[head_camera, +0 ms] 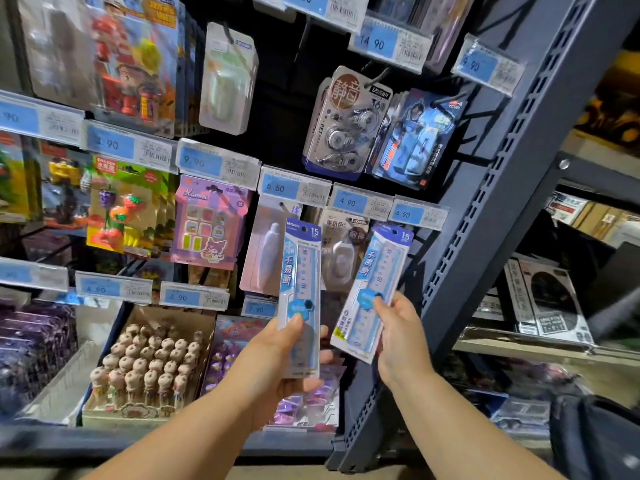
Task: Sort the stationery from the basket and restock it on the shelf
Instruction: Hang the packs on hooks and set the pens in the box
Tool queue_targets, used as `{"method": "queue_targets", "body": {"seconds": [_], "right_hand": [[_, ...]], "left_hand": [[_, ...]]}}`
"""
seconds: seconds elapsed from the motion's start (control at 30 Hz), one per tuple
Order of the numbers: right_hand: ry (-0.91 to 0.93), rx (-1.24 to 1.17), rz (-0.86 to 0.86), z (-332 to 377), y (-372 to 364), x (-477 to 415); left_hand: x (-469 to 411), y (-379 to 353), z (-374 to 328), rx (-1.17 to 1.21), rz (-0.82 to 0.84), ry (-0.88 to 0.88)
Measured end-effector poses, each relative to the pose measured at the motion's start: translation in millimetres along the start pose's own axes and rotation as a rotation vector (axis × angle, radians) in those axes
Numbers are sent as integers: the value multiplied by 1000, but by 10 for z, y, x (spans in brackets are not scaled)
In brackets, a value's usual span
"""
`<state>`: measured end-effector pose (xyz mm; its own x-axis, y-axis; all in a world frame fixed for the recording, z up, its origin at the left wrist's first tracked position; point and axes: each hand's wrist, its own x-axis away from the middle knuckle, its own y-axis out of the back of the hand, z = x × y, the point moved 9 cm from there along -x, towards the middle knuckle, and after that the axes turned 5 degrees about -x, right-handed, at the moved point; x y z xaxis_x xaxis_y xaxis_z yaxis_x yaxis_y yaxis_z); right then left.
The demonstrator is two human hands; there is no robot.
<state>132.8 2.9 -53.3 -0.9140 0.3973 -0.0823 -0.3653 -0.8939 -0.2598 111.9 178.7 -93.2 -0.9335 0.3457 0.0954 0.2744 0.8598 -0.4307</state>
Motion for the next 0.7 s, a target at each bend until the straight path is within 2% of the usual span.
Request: {"method": "queue_targets", "body": {"seconds": [0.17,0.7], "right_hand": [[79,91,-94,147,293,-204],[153,379,-246,70,411,-501]], "left_hand": [[-18,-23,30,-43,4,7],[-37,71,-18,-21,2,27]]}}
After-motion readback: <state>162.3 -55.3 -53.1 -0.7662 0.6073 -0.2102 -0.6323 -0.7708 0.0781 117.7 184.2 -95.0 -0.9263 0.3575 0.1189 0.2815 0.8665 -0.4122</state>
